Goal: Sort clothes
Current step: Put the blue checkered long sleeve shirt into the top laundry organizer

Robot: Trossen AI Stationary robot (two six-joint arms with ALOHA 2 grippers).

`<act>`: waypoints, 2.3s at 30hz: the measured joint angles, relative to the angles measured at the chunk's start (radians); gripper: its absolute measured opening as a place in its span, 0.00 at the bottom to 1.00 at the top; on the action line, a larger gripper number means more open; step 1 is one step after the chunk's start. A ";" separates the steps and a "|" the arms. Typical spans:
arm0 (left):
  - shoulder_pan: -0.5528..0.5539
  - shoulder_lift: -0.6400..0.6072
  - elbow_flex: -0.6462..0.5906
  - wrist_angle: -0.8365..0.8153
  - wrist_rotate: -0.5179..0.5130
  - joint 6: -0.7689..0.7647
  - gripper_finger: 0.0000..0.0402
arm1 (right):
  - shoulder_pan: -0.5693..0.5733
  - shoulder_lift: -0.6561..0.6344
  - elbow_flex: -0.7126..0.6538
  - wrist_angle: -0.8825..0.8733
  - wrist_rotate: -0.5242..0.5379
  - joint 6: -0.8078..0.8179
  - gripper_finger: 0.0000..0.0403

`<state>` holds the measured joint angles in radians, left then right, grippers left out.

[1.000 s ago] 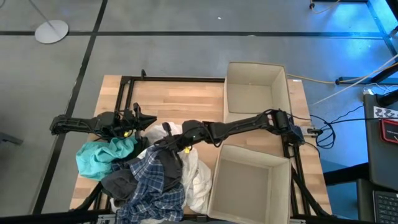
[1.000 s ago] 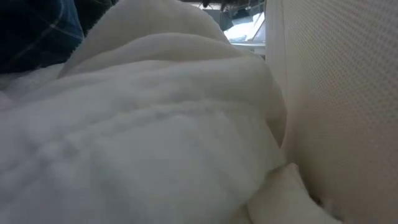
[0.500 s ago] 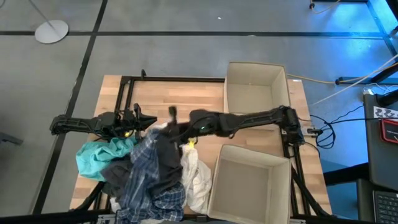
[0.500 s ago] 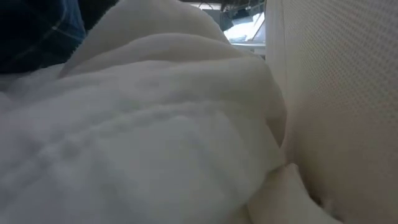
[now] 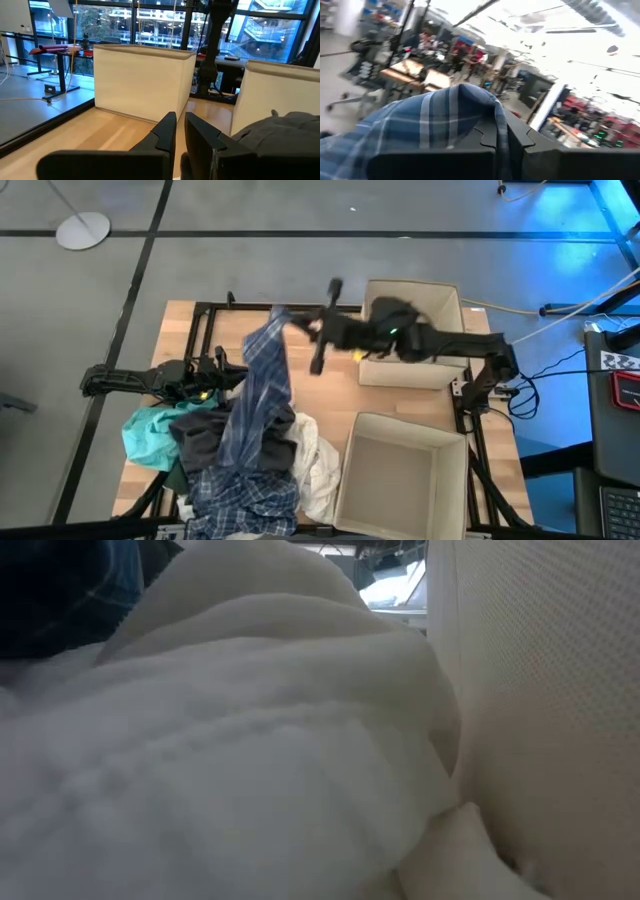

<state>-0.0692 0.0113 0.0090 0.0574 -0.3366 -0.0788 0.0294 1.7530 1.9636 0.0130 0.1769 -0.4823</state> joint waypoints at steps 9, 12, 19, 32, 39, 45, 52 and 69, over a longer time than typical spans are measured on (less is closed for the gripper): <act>0.000 0.000 0.000 0.001 0.000 -0.003 0.07 | -0.097 -0.161 0.000 -0.079 0.094 -0.025 0.02; 0.000 0.000 0.000 0.003 -0.002 -0.003 0.07 | -0.127 -0.219 -0.002 -0.103 0.150 -0.054 0.02; 0.000 0.000 0.007 0.003 -0.008 0.000 0.07 | -0.202 -0.344 0.000 -0.210 0.197 -0.016 0.02; 0.000 0.000 0.010 -0.003 -0.007 0.004 0.07 | -0.060 -0.161 -0.002 -0.565 0.013 0.168 0.02; 0.000 0.000 0.010 -0.023 -0.007 0.004 0.07 | 0.082 0.007 -0.001 -0.553 -0.086 0.171 0.02; 0.000 0.001 0.010 -0.025 -0.008 0.000 0.07 | 0.172 0.122 -0.001 -0.522 -0.093 0.169 0.03; 0.000 0.005 0.010 -0.024 -0.008 0.001 0.07 | 0.213 0.215 -0.002 -0.490 -0.155 0.242 0.03; 0.000 0.005 0.010 -0.026 -0.008 -0.026 0.07 | 0.253 0.294 -0.001 -0.392 -0.256 0.452 0.31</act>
<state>-0.0692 0.0158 0.0194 0.0316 -0.3442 -0.1047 0.2821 2.0468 1.9625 -0.3790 -0.0788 -0.0303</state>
